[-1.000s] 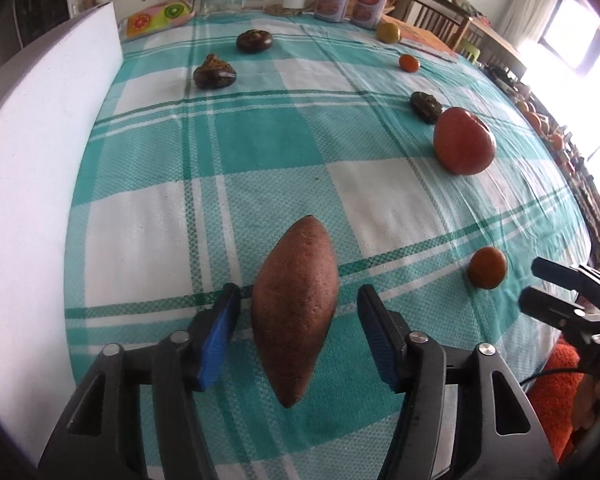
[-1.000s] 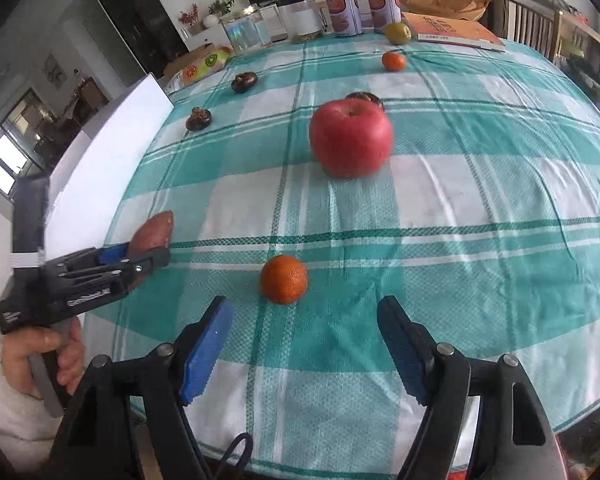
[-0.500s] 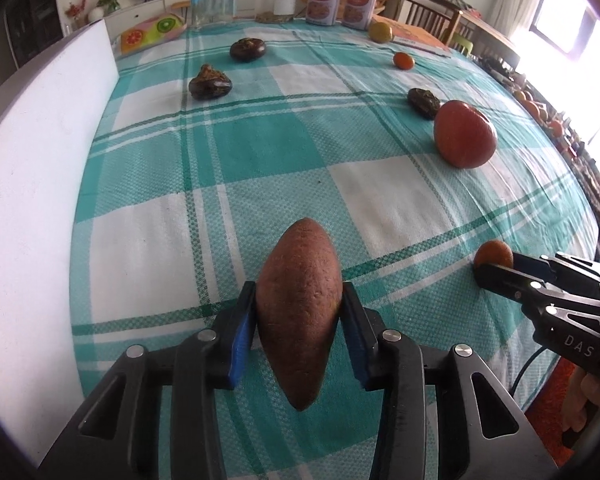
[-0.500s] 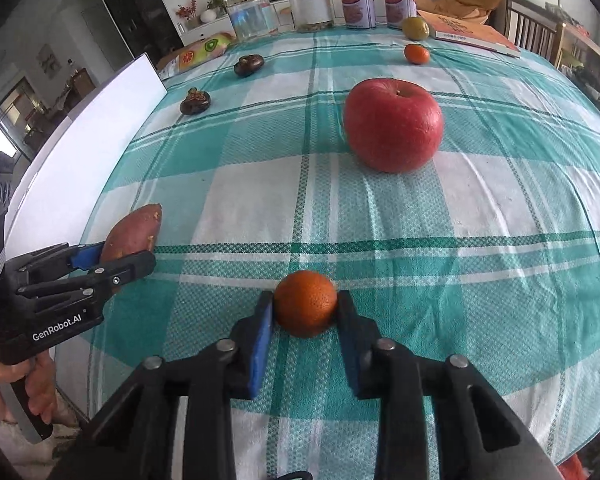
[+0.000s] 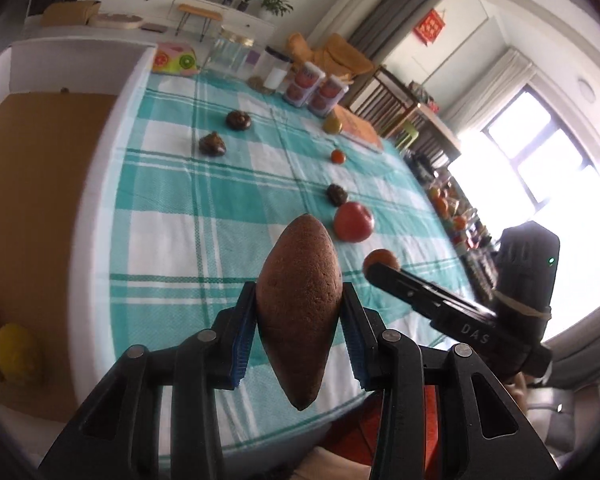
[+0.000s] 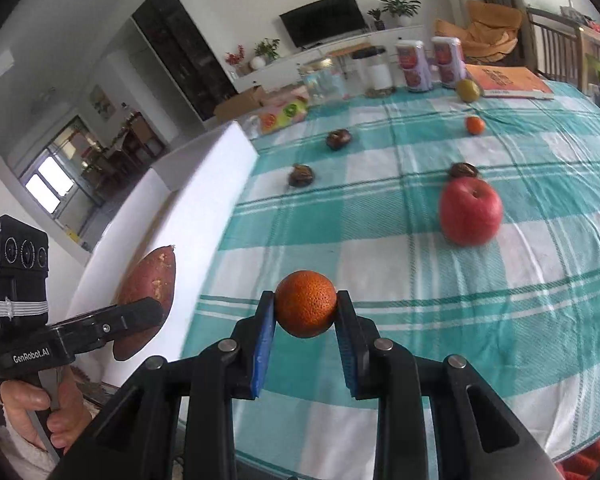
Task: Organize fruits
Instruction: 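Carry both fruits over the cardboard box and open both tools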
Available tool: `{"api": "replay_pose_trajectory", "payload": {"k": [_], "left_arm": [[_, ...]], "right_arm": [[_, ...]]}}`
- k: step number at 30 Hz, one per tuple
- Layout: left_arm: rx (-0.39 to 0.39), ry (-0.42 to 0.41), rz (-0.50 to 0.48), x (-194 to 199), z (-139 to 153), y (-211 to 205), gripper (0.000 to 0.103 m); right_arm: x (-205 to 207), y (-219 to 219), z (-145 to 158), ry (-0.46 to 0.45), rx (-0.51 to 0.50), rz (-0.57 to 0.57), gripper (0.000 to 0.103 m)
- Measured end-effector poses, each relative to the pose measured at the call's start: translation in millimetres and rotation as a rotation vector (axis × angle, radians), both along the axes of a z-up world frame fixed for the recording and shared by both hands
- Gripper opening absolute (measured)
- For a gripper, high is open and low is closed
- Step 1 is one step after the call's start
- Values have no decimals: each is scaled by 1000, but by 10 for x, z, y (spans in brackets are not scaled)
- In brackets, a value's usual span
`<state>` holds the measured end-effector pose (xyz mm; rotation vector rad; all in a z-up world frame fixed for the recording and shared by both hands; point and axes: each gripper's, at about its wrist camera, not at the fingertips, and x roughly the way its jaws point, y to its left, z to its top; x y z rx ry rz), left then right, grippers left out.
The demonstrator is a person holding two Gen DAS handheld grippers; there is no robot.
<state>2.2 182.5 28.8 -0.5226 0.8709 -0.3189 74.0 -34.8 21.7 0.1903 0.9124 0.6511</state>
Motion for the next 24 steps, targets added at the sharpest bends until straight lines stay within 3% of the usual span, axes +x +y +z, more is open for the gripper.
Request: {"api": "replay_pose_trajectory", "payload": {"k": [3, 6, 9, 12, 14, 17, 22, 24], "left_arm": [[-31, -59, 106, -186, 304, 506, 41], [48, -91, 246, -340, 464, 1011, 41], [163, -21, 391, -442, 303, 1457, 41], [227, 98, 491, -536, -68, 1779, 41], [242, 165, 525, -588, -293, 1893, 41], [253, 204, 530, -645, -474, 1897, 41], [316, 205, 498, -596, -497, 1734, 42], [351, 204, 501, -550, -510, 1697, 50]], "right_arm": [[-85, 496, 266, -33, 63, 111, 30], [-193, 1041, 436, -42, 110, 233, 30], [-321, 1619, 410, -18, 104, 354, 30], [-493, 2106, 266, -16, 57, 463, 30], [-509, 2308, 146, -5, 31, 488, 30], [-418, 2474, -41, 40, -5, 511, 30], [-288, 2616, -297, 105, -71, 523, 31], [-230, 2575, -348, 116, -79, 501, 33]]}}
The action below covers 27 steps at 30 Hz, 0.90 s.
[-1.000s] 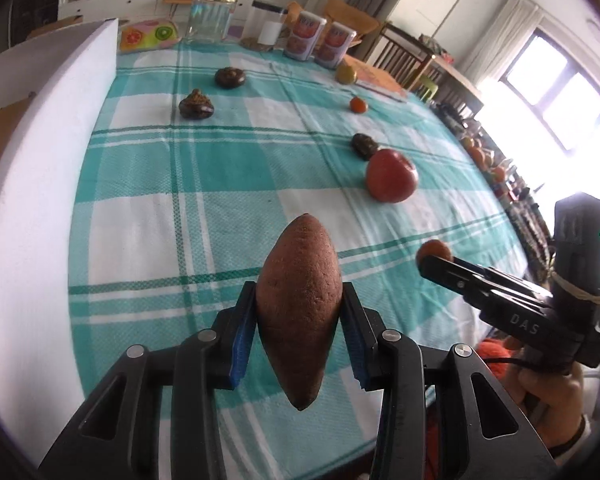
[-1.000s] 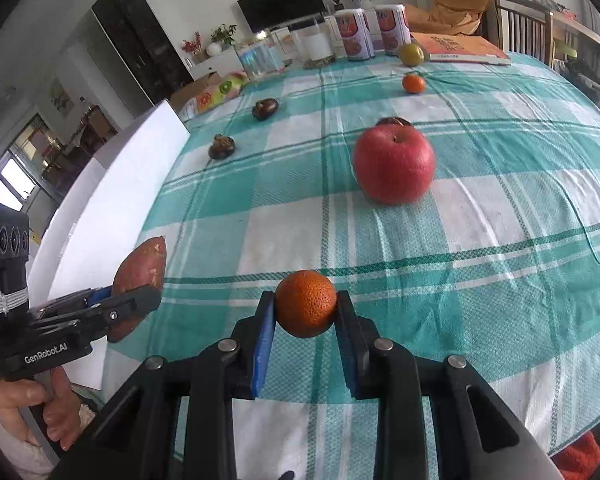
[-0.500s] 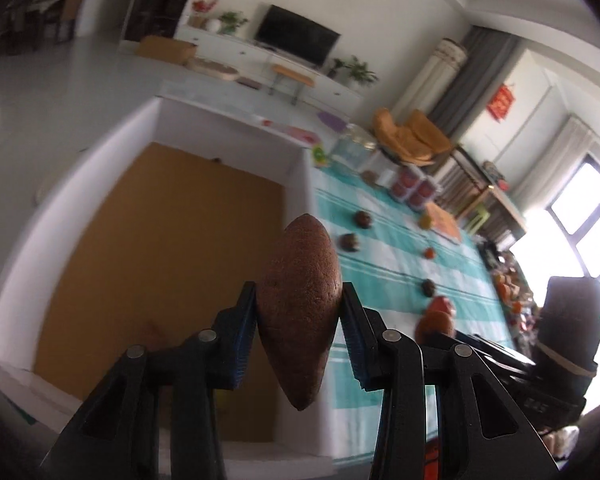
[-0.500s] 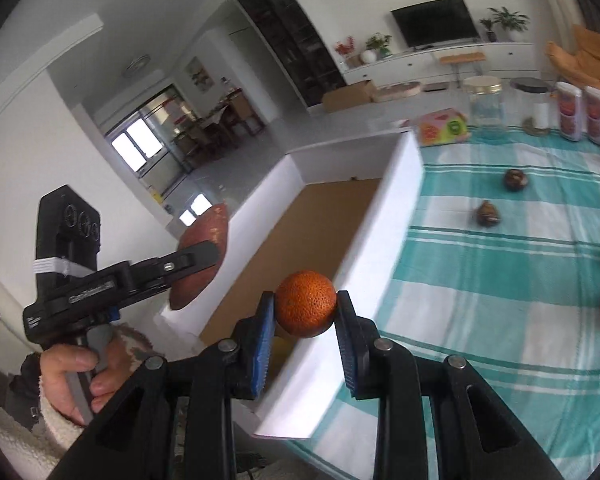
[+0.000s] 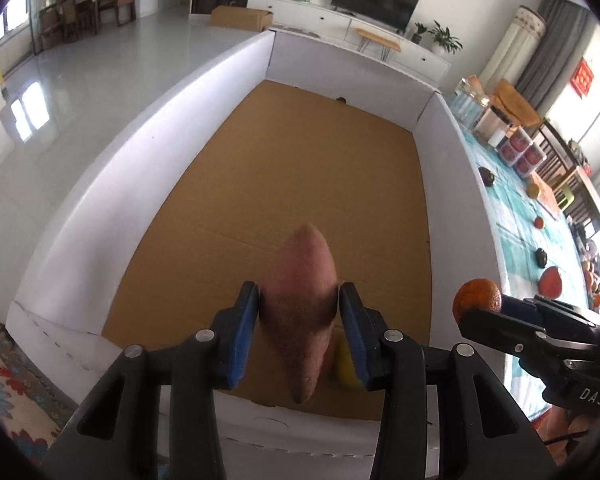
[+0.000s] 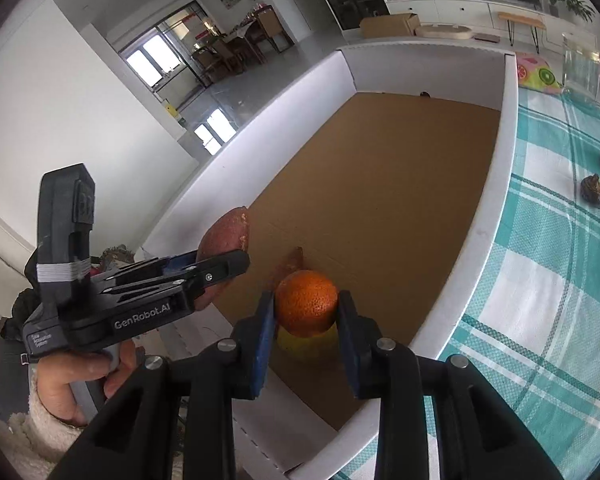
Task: Organize fruits
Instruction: 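Carry both fruits over the cardboard box and open both tools, then move both tools back over the table toward the red apple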
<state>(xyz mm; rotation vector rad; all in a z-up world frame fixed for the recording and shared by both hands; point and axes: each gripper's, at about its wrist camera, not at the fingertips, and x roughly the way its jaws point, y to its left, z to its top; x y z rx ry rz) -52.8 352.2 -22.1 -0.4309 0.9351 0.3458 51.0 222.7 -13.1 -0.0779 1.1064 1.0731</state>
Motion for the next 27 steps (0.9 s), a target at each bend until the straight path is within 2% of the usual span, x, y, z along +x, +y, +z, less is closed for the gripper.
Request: {"api": "replay_pose_trajectory", "payload": {"k": [1, 3, 7, 10, 11, 12, 16, 18, 20, 22, 24, 27], "left_arm": [[9, 0, 1, 20, 27, -17, 56], [21, -24, 10, 37, 91, -59, 77], [50, -128, -29, 109, 313, -250, 88], [41, -199, -107, 203, 483, -532, 90], [21, -219, -148, 249, 524, -657, 91], [-3, -234, -196, 296, 552, -804, 92], [-95, -226, -442, 557, 496, -1572, 94], [-156, -200, -547, 673, 333, -1956, 94], [-181, -185, -602, 816, 149, -2279, 94], [-137, -149, -606, 1007, -70, -2529, 94], [-76, -126, -607, 1158, -265, -2680, 94], [10, -70, -587, 1368, -495, -2747, 94]], "right_arm": [[21, -32, 3, 9, 9, -9, 34], [67, -182, 89, 17, 56, -48, 43], [190, -661, 444, -67, 145, -141, 54], [211, -1133, 645, -178, 170, -235, 70], [185, -1312, 641, -214, 159, -273, 79], [161, -1505, 595, -247, 139, -320, 85], [162, -2383, 73, -291, -41, -578, 86], [188, -2841, -262, -274, -146, -715, 86], [264, -3327, -483, -218, -185, -848, 86], [353, -3785, -565, -161, -172, -955, 86], [414, -4046, -603, -81, -86, -1023, 86], [425, -4150, -618, -87, -89, -1064, 86]]}}
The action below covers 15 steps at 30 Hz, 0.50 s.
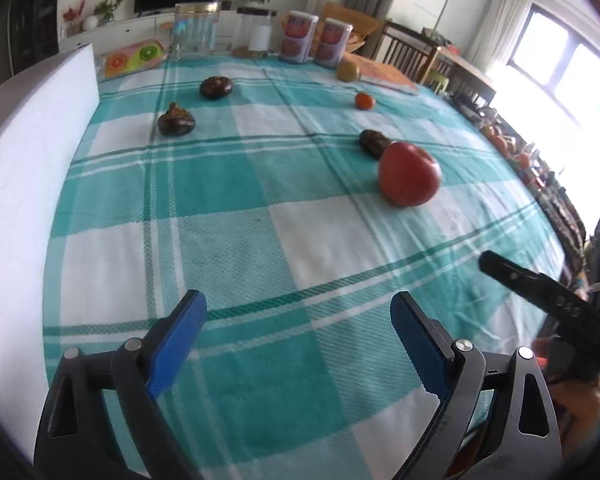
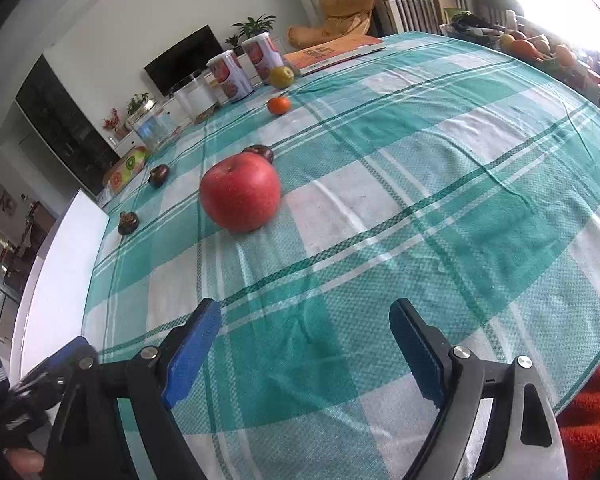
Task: Organize fruits
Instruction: 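Move both tools back over the table toward the red apple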
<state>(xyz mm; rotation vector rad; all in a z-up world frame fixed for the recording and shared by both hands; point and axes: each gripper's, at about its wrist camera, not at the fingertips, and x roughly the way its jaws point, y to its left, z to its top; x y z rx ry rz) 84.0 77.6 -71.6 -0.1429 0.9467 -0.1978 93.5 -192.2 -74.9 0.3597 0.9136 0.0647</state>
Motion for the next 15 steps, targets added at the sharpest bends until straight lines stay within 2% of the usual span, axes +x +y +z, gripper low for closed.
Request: {"api": "replay_pose_trajectory", "payload": {"k": [3, 7, 12, 15], "left_arm": [[63, 4, 42, 161, -135, 57, 94], [112, 13, 73, 234, -297, 106, 94], [143, -22, 69, 218, -320, 103, 95], [191, -28, 54, 228, -356, 44, 98]], "right_arm": [[33, 88, -42, 17, -32, -15, 86], [180, 205, -107, -22, -139, -37, 86], [281, 321, -209, 7, -217, -18, 86], [265, 341, -216, 8, -222, -11, 88]]}}
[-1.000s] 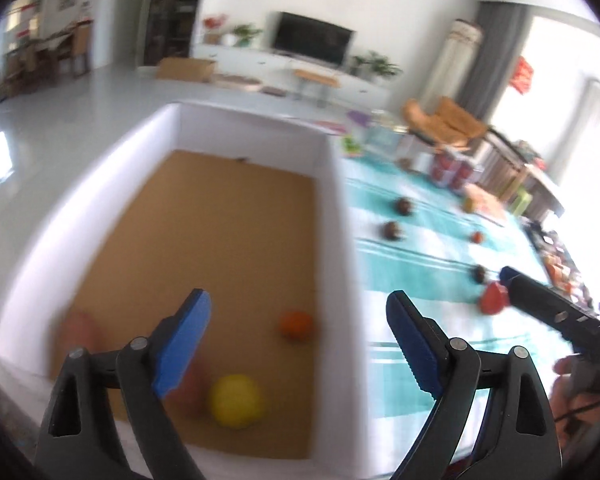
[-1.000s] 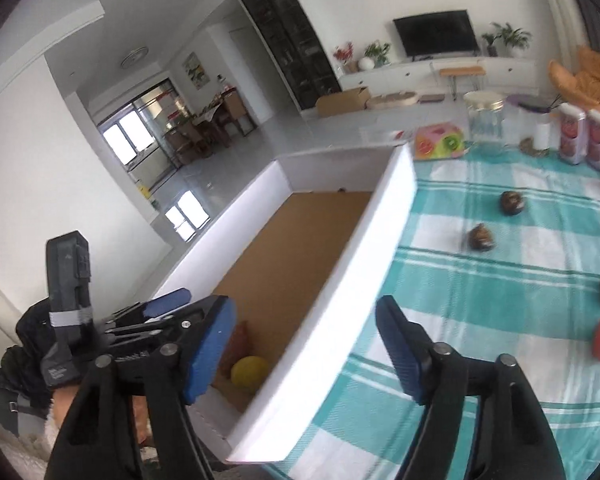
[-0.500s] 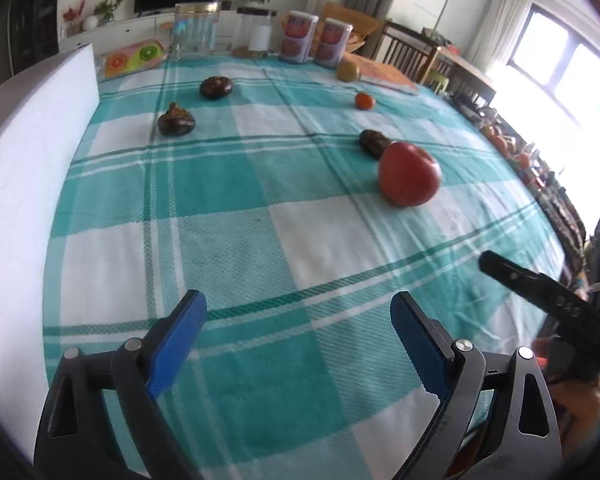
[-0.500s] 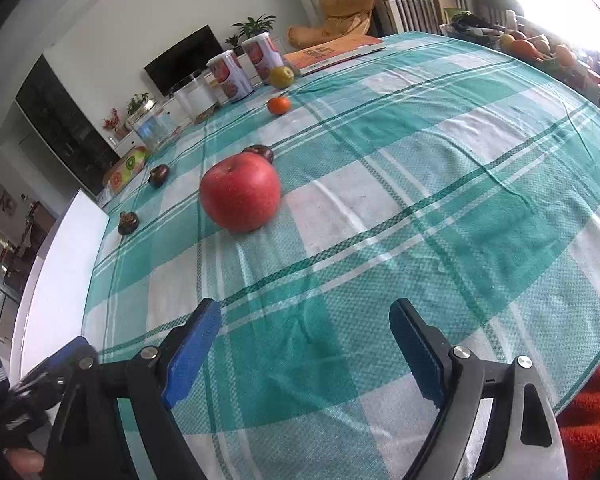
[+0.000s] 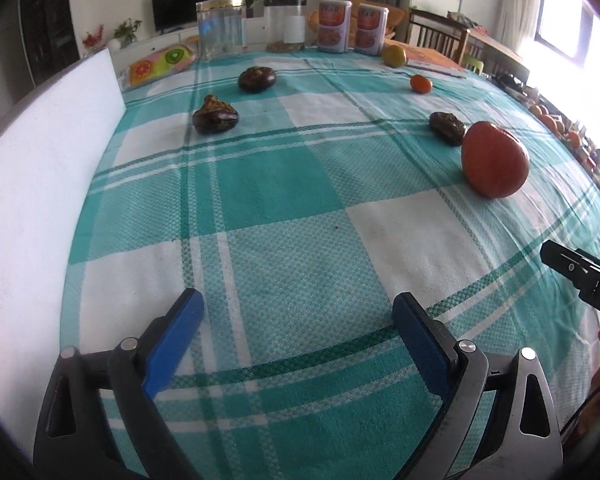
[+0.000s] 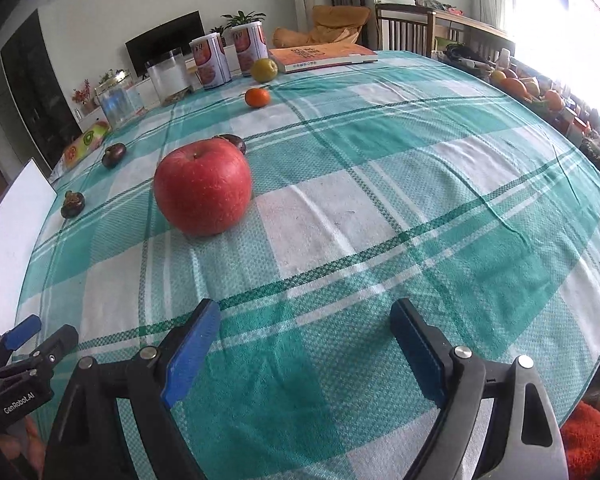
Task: Organize fruits
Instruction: 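Move both tools back over the table toward the red apple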
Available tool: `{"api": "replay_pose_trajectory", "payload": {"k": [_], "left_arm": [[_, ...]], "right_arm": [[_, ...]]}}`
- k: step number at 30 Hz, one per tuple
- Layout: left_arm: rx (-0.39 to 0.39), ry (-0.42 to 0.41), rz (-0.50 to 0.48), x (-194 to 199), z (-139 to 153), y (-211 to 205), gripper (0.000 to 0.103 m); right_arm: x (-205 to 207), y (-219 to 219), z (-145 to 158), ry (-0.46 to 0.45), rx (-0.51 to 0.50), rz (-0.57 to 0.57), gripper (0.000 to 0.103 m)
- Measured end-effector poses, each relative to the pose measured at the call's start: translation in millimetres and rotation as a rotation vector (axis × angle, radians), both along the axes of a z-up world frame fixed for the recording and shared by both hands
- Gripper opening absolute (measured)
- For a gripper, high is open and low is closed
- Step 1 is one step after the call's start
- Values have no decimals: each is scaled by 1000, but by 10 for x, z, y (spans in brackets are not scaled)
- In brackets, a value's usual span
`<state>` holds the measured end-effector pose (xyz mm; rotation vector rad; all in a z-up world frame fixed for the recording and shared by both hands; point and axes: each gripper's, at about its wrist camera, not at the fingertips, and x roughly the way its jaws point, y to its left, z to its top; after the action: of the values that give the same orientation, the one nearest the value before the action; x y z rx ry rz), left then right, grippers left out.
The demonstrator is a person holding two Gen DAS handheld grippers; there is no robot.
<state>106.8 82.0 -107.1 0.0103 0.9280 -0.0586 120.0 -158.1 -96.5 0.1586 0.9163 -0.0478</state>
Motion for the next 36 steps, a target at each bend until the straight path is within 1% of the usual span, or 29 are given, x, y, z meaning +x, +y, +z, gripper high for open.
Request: {"api": "replay_pose_trajectory", "payload": {"k": [3, 6, 11, 32, 36], "left_arm": [[14, 10, -9, 32, -17, -27, 101], [13, 11, -11, 39, -19, -24, 102], [13, 10, -10, 37, -18, -28, 102], [9, 12, -11, 41, -14, -21, 102], [6, 13, -17, 47, -16, -18, 102]], "right_arm": [[3, 5, -14, 5, 2, 3, 92], [11, 16, -31, 13, 2, 7, 96], [15, 24, -40, 20, 8, 12, 100], [3, 1, -33, 22, 46, 21, 103], [5, 13, -36, 22, 40, 19, 103]]}}
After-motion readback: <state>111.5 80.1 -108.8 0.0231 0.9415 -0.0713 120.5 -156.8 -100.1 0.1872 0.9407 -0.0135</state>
